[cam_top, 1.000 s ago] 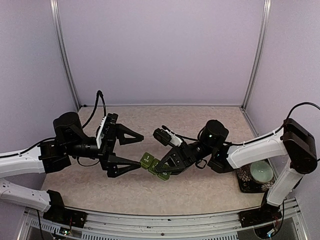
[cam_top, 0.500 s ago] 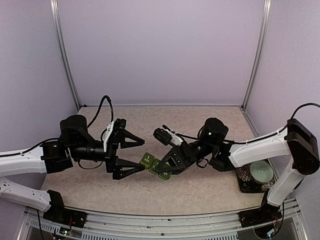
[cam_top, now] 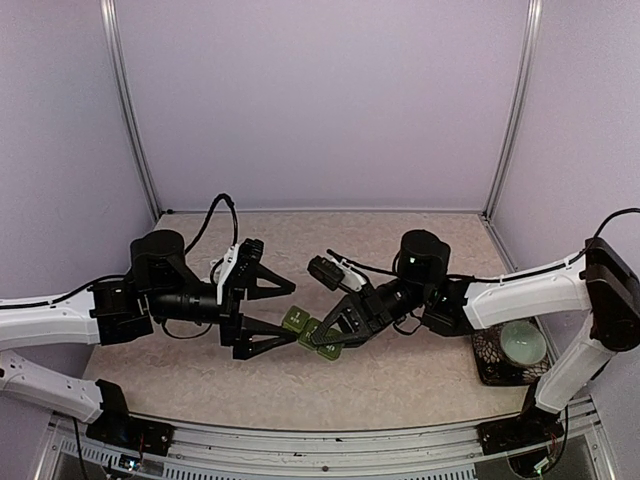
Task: Sort the pills into containers
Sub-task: Open the lid of the pill container.
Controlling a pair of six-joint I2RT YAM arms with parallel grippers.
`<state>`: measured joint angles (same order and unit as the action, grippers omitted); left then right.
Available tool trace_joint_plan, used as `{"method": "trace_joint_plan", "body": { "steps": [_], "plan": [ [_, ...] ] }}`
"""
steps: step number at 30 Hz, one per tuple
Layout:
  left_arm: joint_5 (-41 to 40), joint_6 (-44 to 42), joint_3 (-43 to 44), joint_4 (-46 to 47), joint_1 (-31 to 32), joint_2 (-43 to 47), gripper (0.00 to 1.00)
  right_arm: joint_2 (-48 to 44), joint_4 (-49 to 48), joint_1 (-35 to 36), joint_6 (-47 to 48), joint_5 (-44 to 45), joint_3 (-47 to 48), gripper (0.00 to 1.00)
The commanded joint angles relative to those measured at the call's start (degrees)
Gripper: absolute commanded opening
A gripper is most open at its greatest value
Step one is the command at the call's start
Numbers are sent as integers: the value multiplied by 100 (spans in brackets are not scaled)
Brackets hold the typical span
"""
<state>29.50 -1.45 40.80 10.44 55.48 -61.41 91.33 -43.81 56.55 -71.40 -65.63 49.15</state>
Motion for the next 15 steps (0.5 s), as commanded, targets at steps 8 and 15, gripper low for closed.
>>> {"method": "trace_joint_plan", "body": {
  "steps": [8,15],
  "plan": [
    [-168,315,236,291,-89,-113,97,-207,1059,56,864,-83,227,0],
    [-29,372,287,267,-158,-20,97,-207,1223,56,1003,-113,215,0]
  ]
}}
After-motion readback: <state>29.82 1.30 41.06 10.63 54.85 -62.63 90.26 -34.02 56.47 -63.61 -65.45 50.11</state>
